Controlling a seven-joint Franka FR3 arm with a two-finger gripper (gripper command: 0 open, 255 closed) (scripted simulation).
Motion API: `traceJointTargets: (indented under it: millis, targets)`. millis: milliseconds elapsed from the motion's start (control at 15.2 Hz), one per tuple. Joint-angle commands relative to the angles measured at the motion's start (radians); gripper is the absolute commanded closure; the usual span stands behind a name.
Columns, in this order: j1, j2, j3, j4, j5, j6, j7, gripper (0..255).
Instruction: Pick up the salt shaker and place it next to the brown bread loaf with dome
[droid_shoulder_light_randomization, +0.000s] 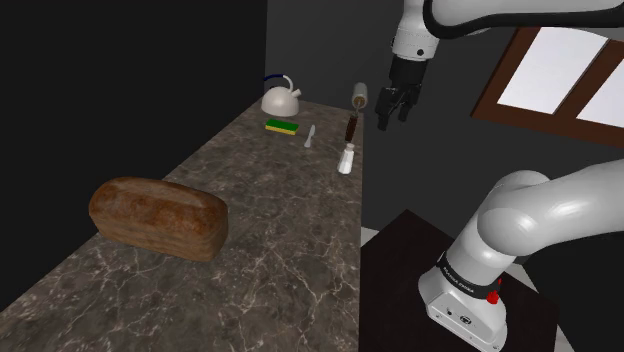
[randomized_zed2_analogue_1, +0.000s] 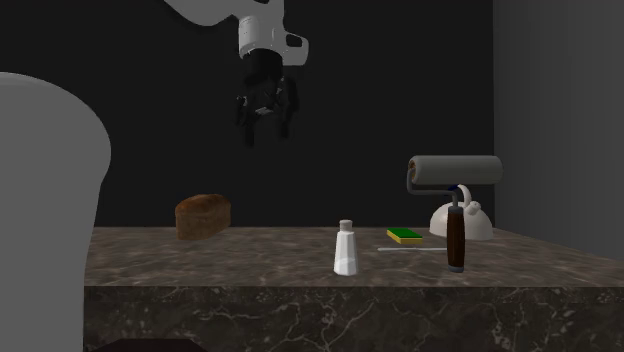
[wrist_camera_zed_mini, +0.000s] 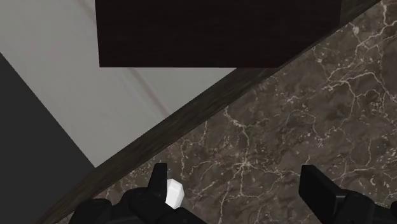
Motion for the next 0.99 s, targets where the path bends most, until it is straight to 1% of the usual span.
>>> traceJointTargets:
  millis: [0, 264, 528, 726, 924]
  targets:
    - [0.000, 0.000, 0.000, 0.000, 0.000, 0.000, 0.000, 0]
    - [-0.009, 0.105, -0.070, -0.013, -0.014, 0.131, -0.091, 0]
    - [-0.011, 0.234, -0.137, 0.002, -0.011, 0.254, -0.186, 0]
    - [-0.008, 0.343, -0.183, 0.031, 0.006, 0.338, -0.262, 0]
    - [-0.001, 0.459, -0.226, 0.074, 0.040, 0.411, -0.345, 0]
